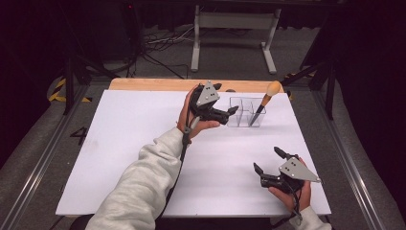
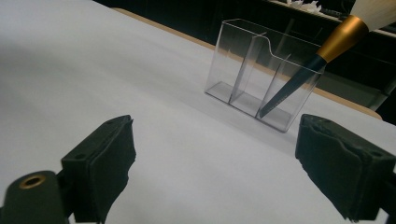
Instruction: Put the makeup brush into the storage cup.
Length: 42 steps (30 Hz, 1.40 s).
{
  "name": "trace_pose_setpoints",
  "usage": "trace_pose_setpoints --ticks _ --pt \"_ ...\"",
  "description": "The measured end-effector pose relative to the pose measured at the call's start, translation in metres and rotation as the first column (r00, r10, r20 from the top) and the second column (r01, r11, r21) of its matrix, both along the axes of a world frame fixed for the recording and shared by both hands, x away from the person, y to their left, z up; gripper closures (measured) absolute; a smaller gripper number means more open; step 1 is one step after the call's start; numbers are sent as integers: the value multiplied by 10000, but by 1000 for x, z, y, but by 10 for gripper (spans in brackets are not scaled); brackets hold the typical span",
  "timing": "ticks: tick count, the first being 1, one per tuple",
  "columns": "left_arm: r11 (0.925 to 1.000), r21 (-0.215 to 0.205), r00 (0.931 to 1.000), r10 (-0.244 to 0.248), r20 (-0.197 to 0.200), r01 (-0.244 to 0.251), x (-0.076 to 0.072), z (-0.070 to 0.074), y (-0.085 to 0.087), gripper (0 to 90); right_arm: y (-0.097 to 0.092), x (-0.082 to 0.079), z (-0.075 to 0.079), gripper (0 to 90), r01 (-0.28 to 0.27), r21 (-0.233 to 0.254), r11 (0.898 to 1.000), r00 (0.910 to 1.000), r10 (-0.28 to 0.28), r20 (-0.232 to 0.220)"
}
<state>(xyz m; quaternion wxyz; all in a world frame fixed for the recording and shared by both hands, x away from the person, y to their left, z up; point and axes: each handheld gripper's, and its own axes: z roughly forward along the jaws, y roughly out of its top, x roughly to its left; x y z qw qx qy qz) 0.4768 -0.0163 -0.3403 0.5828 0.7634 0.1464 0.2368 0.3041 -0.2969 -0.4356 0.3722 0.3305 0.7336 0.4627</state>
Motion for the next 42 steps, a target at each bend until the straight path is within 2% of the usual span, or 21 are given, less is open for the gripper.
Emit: trace_pose_setpoints --ticks 6,16,23,26,31,38,42 --pt "10000 54 9997 -51 229 50 -9 1 14 68 1 0 1 130 47 19 10000 10000 -48 64" --pt "9998 196 9994 -108 322 101 -22 2 33 75 1 -1 3 132 31 57 10000 9999 -32 119" --pt "9991 381 9990 -181 399 166 -32 -2 43 63 1 -2 4 132 51 85 10000 9999 -52 118" --pt "9989 443 9985 -150 536 126 -38 -4 51 56 3 -3 3 132 13 10 10000 9999 -13 142" --pt "9984 556 9988 -169 468 143 -43 -8 64 48 1 -3 4 132 26 67 10000 9999 -28 155" --pt "9978 653 9977 43 674 -88 -52 -12 85 24 2 -3 4 129 12 10 10000 9999 -12 153" --pt "9977 660 9985 86 538 -121 -55 -13 96 21 2 -3 4 129 20 8 10000 9999 -20 156"
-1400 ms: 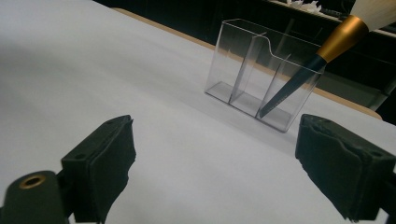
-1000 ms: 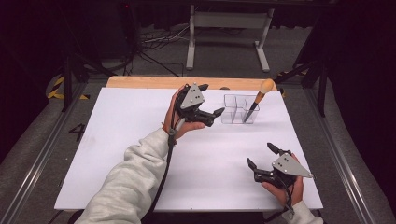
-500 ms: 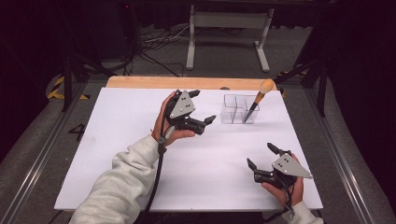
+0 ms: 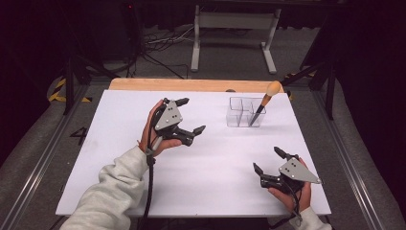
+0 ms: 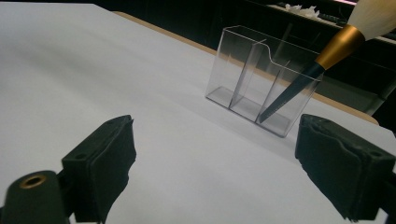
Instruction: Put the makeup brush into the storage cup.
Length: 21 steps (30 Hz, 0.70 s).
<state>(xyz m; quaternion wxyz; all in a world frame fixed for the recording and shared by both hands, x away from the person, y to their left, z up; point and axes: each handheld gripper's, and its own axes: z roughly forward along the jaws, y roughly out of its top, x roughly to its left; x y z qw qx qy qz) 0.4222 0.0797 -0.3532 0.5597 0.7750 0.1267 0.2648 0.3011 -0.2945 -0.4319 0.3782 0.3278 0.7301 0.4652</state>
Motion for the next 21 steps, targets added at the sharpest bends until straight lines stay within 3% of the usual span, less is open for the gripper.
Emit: trace_pose_setpoints --ticks 6,12,21 --pt "9997 113 9998 198 -49 -197 -5 -6 12 22 0 0 0 129 8 -16 10000 10000 -8 7" --pt "9981 360 9986 503 181 -509 -12 -10 28 28 2 0 1 128 -9 -33 10000 10000 9 2" --pt "9967 373 9973 728 -107 -723 -20 -15 50 35 2 -1 2 126 -16 -103 9999 10000 17 74"
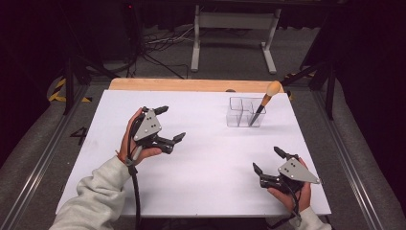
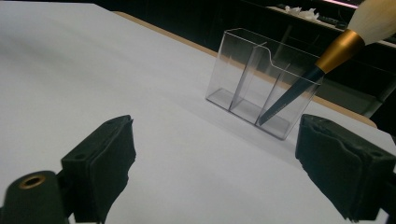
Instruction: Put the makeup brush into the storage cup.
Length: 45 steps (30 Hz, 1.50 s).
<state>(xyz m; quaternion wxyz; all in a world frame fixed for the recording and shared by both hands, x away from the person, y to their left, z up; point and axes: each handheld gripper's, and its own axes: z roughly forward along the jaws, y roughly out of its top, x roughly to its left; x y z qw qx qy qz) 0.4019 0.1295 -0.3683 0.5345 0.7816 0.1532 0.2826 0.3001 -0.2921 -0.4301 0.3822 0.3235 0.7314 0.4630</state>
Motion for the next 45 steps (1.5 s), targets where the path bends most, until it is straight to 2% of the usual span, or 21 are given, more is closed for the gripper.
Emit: trace_pose_setpoints --ticks 3,8,10,14,18,23,32,35,38,41,45 --pt "9998 176 9999 131 56 -132 -4 -1 8 33 0 0 0 126 -5 9 10000 10000 5 -17" --pt "9996 69 9996 266 18 -266 -12 -1 25 30 -1 -1 1 124 13 20 10000 10000 -13 0" --pt "9990 180 9992 397 27 -398 -15 -1 31 29 -2 -1 1 124 25 23 10000 10000 -25 -7" --pt "9986 137 9987 515 9 -515 -20 -4 40 29 -2 -1 1 123 27 17 10000 10000 -27 -7" --pt "9976 258 9979 642 -56 -640 -26 -10 50 28 -1 -1 1 123 30 -54 10000 10000 -30 10" --pt "9964 213 9965 827 -135 -824 -30 -16 61 29 0 -1 1 123 69 -49 10000 10000 -69 10" --pt "9927 513 9933 1110 -310 -1093 -38 -28 77 34 1 -1 2 123 7 -96 10000 10000 -6 64" --pt "9922 588 9927 1122 -448 -1095 -41 -32 80 34 1 -1 2 123 -11 -96 10000 10000 12 80" --pt "9900 877 9918 1159 -538 -1110 -44 -39 86 34 2 -1 2 123 -24 -129 9999 10000 25 57" --pt "9897 836 9893 1226 -789 -1160 -46 -48 94 35 2 0 2 122 -35 -143 9999 10000 36 78" --pt "9871 1005 9856 1348 -1022 -1246 -49 -59 102 37 3 1 1 122 -24 -176 9998 10000 25 76"
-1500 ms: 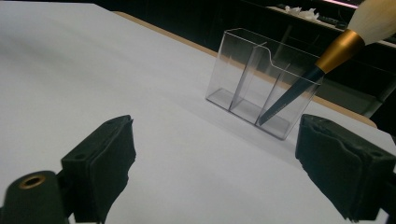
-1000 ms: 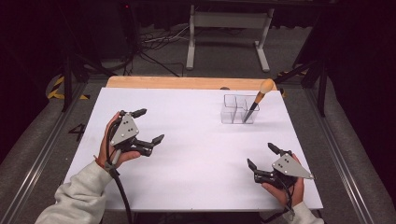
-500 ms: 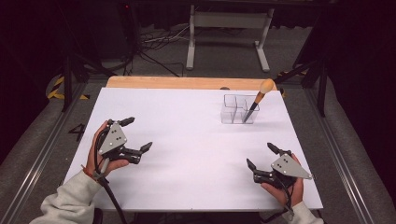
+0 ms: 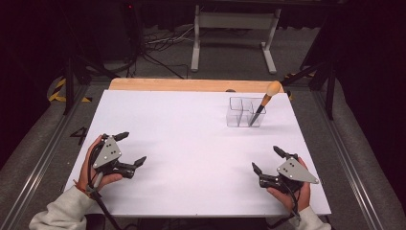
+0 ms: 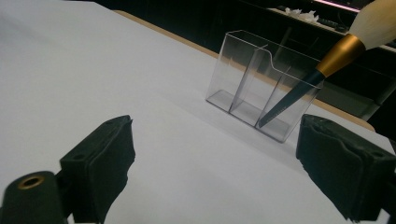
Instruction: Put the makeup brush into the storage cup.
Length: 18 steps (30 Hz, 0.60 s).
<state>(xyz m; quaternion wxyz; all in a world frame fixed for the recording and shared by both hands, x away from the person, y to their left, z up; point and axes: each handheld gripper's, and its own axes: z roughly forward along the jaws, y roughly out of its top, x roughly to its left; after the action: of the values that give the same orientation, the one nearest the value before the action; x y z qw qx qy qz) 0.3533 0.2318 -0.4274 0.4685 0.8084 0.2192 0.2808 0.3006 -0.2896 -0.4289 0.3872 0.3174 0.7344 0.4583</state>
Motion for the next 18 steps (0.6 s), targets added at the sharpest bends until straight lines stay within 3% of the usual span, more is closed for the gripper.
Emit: trace_pose_setpoints --ticks 5,12,18 --pt "9993 -348 9983 80 -585 -101 -3 -11 9 36 0 0 -1 121 -9 -1 10000 10000 9 -40" --pt "9956 -820 9955 373 -869 -444 -11 -22 19 39 0 -1 -1 120 -52 -94 9999 10000 52 5" --pt "9872 -1472 9898 403 -1365 -605 -11 -28 22 32 -3 -2 0 119 -71 -9 10000 10000 71 42"
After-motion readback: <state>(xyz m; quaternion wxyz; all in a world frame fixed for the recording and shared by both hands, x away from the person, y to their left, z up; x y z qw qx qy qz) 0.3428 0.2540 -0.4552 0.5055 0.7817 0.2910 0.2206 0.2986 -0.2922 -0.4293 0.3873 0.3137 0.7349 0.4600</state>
